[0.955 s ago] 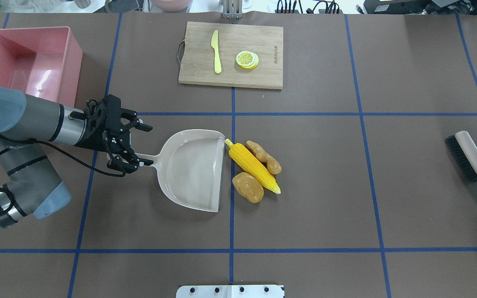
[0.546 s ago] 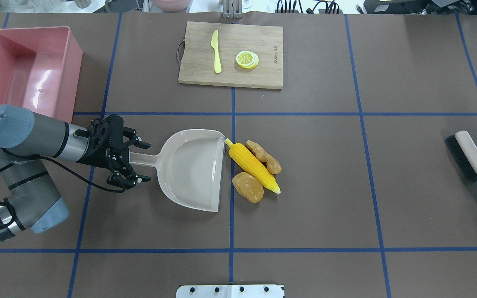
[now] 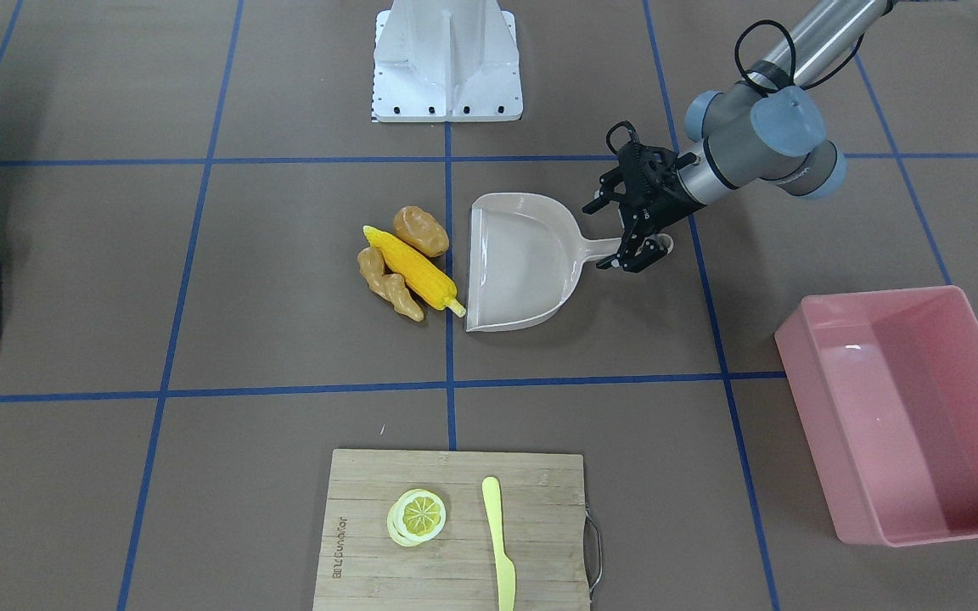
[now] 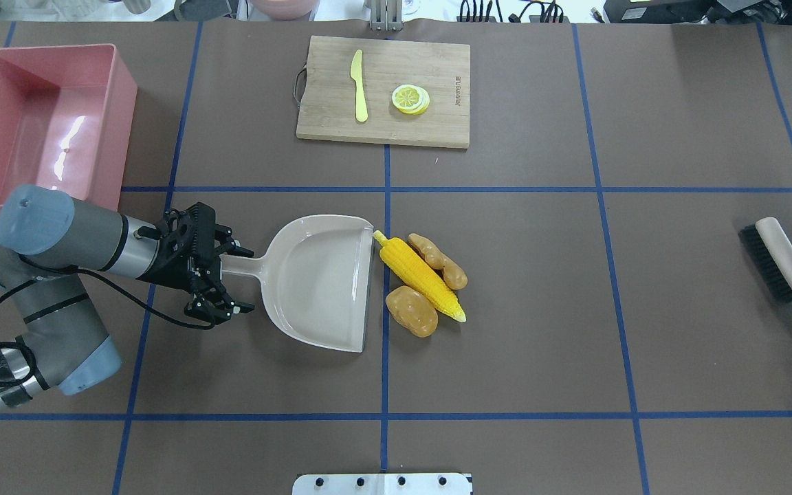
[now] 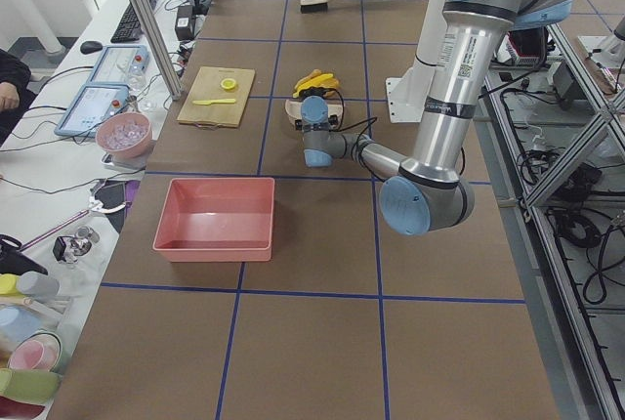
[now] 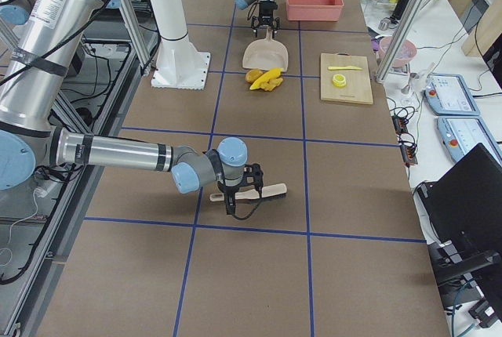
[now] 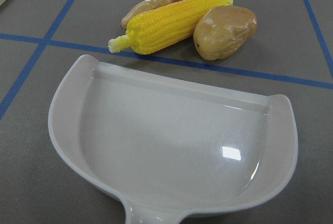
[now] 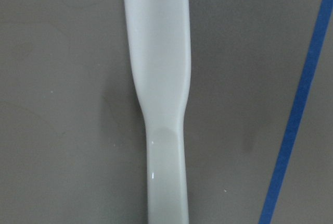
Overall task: Sweep and dump trash into bin
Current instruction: 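Lower the left gripper onto the white dustpan handle and grasp it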
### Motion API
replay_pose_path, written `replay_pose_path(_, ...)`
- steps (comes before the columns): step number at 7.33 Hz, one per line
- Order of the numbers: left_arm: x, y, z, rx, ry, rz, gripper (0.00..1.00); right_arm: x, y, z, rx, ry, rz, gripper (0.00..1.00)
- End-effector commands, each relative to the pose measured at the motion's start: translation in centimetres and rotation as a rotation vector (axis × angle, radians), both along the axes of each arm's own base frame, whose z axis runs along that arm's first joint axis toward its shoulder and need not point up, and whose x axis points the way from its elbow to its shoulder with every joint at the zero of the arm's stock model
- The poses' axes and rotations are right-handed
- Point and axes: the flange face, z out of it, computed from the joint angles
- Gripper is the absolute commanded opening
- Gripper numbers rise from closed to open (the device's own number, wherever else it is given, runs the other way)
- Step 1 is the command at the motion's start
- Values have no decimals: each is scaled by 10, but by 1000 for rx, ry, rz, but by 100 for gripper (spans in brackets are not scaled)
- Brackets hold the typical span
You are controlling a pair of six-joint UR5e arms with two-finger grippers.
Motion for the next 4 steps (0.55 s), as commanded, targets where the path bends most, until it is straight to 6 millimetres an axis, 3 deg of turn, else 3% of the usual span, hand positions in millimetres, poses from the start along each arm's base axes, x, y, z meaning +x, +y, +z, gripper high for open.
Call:
replay_pose_path(1,9,1,6,-4,-13,-7,98,-7,6,9,-14,7,-31,88)
replay_pose_path(3,17,6,3,-3,-12,5,98,-7,7,9,-10,3,-34,55)
replay_pose_path(4,17,5,0,0,-8,5,98,-8,6,7,-9,-1,-35,28)
